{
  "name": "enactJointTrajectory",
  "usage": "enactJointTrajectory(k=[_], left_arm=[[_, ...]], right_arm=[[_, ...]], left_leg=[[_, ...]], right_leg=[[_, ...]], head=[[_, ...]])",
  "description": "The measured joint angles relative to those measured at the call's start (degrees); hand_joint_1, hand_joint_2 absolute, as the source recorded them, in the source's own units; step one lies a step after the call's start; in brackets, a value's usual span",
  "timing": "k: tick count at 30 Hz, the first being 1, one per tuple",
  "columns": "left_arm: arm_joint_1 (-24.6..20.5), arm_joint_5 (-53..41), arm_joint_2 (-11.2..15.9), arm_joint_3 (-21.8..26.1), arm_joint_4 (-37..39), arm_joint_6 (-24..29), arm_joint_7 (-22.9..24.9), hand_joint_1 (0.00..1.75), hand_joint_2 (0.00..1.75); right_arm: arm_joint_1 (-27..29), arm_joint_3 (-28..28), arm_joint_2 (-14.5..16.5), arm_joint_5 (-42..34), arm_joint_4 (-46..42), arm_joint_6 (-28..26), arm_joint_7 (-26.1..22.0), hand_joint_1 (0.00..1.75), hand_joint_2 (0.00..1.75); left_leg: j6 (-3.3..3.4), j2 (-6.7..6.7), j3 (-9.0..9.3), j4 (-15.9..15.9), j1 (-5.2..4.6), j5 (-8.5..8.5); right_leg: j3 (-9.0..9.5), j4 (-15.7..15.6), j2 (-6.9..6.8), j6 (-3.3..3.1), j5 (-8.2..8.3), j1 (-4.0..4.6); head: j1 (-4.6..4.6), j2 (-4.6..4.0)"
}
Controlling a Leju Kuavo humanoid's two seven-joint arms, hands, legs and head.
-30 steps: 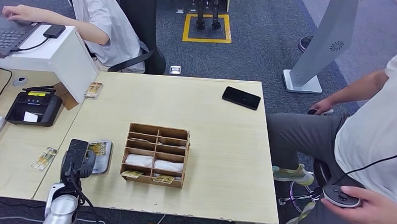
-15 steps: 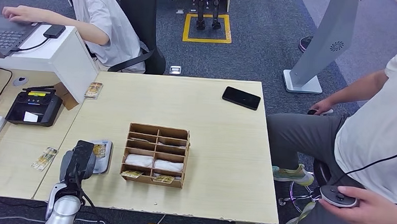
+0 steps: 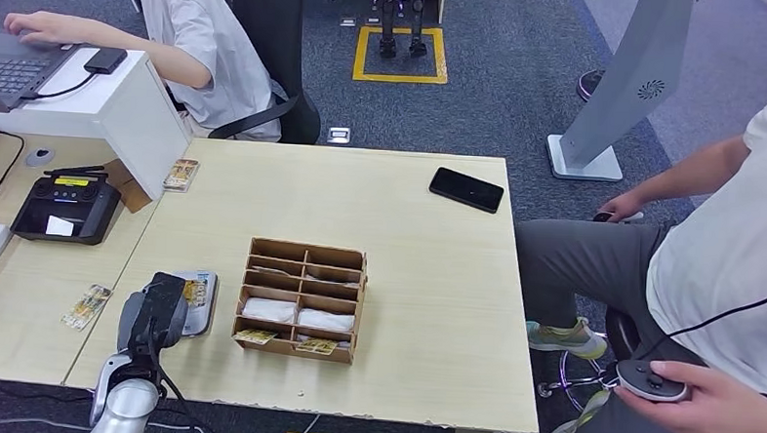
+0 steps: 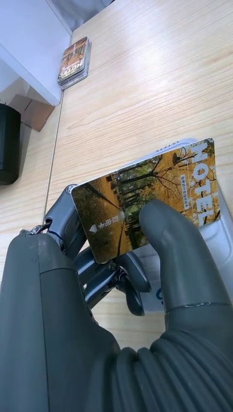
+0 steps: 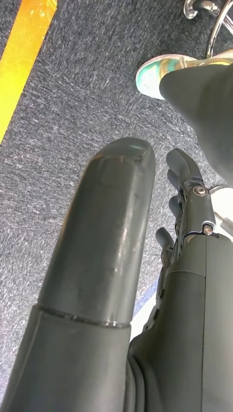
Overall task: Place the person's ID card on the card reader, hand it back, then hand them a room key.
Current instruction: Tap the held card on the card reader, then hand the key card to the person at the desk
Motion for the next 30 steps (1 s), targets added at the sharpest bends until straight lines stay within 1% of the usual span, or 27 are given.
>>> enactJointTrajectory(k=[30], left_arm=[[0.24, -2.78, -0.81, 0.01, 0.00, 1.16, 0.42, 1.75, 1.75]], right_arm=[[-0.01, 0.00, 0.06, 0.04, 0.00, 0.02, -0.33, 0.00, 0.00]], left_leg=[[0.00, -0.01, 0.01, 0.00, 0.00, 0.00]], right_leg=[[0.03, 0.00, -0.02, 0.00, 0.00, 0.00]], head=[[0.00, 0.00]])
